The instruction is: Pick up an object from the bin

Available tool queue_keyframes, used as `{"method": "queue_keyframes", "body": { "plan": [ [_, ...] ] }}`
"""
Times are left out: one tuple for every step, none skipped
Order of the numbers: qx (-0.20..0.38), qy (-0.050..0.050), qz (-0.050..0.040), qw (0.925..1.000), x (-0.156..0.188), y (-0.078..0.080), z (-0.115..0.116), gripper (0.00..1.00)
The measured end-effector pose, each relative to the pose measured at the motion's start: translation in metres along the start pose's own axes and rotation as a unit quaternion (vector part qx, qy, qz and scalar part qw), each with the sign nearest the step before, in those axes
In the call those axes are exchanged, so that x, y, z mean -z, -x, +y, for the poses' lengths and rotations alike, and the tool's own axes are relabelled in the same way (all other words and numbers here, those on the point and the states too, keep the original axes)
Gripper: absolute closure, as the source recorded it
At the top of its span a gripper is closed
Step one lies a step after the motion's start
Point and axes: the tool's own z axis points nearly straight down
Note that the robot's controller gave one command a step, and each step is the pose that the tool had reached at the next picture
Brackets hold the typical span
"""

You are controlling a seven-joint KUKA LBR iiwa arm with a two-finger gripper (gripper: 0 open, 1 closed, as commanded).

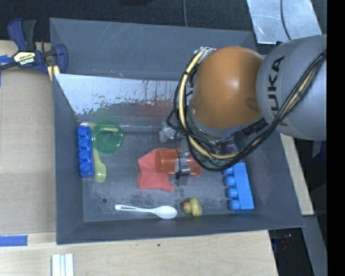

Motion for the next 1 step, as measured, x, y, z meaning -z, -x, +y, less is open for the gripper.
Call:
{"method": "queue_keyframes", "body": {
  "plan": [
    [-0.041, 0.0, -0.0001, 0.9991, -0.0118, 0.008, -0.0214, 0.0]
  ]
}}
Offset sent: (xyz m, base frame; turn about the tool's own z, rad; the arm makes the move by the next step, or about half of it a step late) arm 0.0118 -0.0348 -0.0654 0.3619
